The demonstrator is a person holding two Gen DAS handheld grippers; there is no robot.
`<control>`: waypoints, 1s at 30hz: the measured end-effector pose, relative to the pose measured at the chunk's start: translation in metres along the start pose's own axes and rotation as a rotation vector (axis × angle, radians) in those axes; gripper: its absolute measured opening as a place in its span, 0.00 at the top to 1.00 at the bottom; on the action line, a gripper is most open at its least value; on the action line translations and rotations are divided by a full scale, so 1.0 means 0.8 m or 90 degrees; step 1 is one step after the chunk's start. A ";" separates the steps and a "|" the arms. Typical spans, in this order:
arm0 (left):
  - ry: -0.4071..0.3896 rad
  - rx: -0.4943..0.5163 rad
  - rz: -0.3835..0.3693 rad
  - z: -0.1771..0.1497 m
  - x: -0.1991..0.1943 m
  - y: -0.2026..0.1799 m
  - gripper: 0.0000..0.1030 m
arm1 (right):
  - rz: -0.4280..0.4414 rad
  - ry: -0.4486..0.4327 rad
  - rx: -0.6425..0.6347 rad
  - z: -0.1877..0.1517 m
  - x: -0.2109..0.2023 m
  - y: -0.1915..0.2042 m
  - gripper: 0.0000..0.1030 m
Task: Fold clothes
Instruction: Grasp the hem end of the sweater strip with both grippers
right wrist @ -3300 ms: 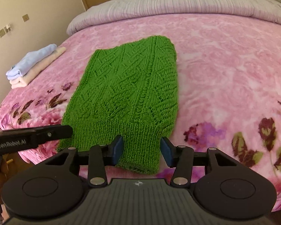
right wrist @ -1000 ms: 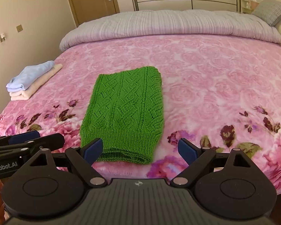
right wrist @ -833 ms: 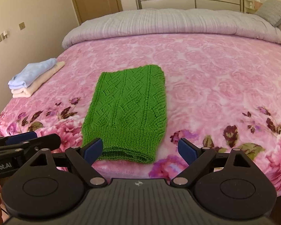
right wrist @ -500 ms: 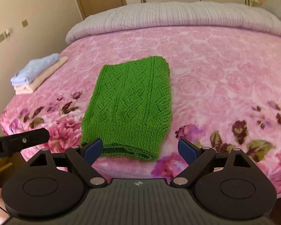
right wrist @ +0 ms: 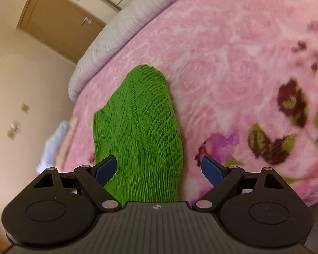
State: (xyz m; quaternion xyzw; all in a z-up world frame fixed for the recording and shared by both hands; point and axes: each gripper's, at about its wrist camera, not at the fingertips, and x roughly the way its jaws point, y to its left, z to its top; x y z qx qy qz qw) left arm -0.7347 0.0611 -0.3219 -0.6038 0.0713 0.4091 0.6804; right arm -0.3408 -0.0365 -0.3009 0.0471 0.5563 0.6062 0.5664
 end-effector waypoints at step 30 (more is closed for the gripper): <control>0.125 -0.024 -0.141 0.084 0.131 0.009 0.71 | 0.145 0.131 -0.032 0.093 0.179 -0.020 0.61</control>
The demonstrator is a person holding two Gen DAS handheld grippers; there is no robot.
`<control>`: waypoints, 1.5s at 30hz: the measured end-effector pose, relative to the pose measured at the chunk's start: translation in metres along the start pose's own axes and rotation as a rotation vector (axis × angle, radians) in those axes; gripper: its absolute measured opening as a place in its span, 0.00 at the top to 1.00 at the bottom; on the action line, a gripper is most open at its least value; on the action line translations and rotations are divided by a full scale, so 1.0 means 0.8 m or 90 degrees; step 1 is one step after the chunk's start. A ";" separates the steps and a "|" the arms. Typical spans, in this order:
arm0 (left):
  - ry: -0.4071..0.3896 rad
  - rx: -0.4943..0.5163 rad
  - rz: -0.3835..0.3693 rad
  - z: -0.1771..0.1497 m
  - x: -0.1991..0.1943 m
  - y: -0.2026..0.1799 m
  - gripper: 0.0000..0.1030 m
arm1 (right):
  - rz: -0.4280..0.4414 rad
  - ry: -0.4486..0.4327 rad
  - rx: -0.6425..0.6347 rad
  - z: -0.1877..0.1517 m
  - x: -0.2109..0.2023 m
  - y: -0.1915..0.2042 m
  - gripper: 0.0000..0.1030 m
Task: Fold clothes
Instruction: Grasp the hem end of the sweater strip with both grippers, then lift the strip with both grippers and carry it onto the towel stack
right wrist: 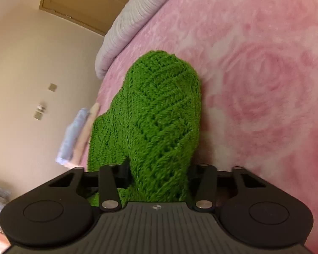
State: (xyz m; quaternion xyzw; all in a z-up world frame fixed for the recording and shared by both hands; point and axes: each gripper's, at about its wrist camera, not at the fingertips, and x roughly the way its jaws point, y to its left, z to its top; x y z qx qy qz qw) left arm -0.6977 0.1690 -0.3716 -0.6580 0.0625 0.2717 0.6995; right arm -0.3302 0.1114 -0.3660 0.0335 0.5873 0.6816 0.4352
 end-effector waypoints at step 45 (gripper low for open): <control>-0.085 0.016 0.119 0.581 -0.540 -0.008 0.75 | 0.010 0.052 0.107 0.024 0.506 0.609 0.66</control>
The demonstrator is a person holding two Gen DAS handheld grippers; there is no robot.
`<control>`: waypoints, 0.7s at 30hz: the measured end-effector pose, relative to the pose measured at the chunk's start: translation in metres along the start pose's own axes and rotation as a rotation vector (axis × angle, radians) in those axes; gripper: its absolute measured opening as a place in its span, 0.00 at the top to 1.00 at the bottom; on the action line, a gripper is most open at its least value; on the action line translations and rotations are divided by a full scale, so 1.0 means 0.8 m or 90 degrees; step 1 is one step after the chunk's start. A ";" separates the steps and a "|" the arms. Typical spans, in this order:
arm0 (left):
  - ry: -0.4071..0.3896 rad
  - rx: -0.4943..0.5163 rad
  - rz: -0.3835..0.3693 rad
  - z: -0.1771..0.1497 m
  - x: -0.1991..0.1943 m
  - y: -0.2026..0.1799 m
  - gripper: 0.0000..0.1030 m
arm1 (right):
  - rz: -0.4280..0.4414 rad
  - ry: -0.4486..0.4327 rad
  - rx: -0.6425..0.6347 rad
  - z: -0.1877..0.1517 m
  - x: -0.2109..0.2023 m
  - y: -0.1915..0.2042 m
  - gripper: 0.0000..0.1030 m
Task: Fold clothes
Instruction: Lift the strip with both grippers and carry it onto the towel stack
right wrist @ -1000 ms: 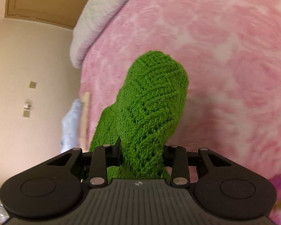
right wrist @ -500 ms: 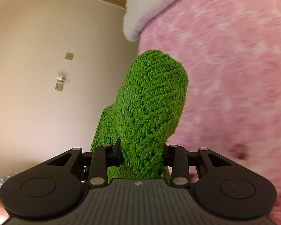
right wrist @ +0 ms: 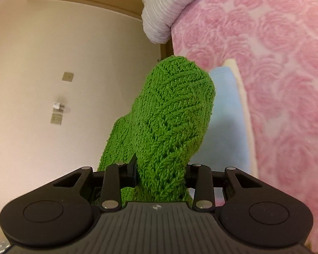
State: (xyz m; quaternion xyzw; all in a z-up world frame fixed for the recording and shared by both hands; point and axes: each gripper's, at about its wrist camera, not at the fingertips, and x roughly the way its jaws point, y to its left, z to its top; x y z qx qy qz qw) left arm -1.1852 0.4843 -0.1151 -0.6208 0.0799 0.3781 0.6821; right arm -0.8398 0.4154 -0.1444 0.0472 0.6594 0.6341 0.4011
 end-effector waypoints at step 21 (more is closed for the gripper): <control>0.009 0.039 0.061 0.071 0.090 0.122 0.72 | -0.239 -0.059 -0.080 0.036 0.148 -0.024 0.29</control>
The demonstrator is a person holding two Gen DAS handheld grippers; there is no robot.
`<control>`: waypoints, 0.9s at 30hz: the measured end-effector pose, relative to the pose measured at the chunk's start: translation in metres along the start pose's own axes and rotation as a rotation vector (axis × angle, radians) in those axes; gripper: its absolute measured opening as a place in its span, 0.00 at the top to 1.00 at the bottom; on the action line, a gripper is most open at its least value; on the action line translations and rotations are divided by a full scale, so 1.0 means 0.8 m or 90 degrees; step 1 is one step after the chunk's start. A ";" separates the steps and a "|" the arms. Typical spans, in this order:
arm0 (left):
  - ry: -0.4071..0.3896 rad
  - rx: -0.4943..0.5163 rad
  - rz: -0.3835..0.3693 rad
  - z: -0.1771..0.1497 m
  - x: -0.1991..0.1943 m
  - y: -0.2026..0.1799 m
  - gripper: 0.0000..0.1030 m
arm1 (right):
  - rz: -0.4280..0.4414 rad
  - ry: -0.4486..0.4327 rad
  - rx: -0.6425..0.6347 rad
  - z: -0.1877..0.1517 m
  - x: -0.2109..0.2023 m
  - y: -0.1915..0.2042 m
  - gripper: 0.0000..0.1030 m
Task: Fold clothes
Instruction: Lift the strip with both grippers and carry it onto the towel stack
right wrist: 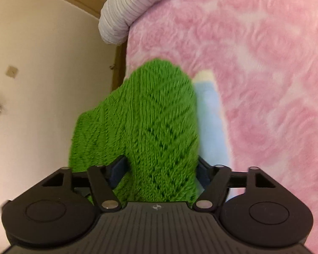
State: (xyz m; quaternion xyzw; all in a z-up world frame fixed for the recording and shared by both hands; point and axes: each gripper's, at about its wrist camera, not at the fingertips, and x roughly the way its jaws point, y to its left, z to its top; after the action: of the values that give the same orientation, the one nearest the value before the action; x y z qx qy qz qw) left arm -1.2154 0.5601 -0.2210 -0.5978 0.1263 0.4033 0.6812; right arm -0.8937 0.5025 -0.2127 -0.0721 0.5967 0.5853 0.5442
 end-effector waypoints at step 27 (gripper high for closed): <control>0.038 0.253 0.136 -0.068 -0.046 -0.038 0.88 | -0.127 0.142 -0.397 -0.111 -0.020 0.089 0.75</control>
State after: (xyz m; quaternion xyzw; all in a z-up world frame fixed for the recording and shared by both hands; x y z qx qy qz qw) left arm -1.2007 0.4969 -0.1889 -0.4466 0.2860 0.4225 0.7350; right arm -0.9888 0.4464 -0.1817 -0.3566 0.4350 0.6718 0.4819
